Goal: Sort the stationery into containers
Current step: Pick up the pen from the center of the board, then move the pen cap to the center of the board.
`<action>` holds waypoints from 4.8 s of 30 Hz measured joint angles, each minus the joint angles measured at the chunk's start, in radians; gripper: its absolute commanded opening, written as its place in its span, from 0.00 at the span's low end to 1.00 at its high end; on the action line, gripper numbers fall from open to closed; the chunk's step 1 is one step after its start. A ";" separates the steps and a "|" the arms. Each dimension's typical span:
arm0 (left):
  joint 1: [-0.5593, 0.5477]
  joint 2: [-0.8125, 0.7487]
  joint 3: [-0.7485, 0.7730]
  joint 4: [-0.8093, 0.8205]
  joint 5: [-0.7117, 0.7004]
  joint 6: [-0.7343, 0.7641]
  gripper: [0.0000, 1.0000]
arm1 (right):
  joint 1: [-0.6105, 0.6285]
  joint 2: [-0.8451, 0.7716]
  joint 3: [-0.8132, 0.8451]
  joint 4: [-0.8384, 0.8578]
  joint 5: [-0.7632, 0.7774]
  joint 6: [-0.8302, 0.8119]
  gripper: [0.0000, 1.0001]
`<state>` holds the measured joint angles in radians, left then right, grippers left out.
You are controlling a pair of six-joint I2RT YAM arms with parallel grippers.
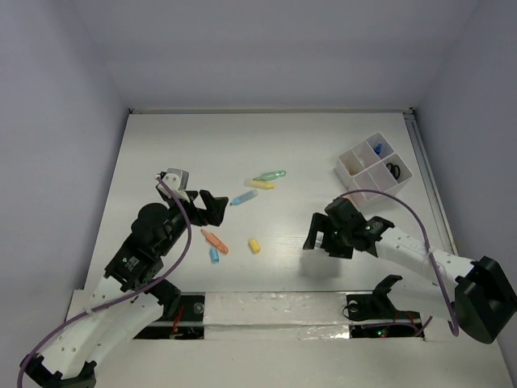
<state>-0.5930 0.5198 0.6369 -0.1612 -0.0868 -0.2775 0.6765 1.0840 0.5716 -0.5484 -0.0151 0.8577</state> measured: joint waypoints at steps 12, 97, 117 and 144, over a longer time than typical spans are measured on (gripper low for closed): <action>0.000 0.004 0.000 0.000 0.000 0.000 0.99 | 0.000 0.123 0.015 0.065 0.117 0.033 1.00; -0.381 0.951 0.043 0.808 0.194 -0.399 0.45 | 0.091 -0.039 0.197 0.297 0.249 -0.180 0.13; -0.406 0.882 0.042 0.763 0.106 -0.343 0.00 | 0.095 -0.102 0.182 0.289 0.240 -0.171 0.58; -0.400 0.532 -0.224 0.758 0.080 -0.184 0.00 | -0.248 0.301 0.238 0.163 0.397 -0.128 0.81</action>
<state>-0.9928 1.0519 0.4126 0.5972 -0.0063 -0.4618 0.4282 1.3853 0.8093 -0.3859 0.3824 0.7296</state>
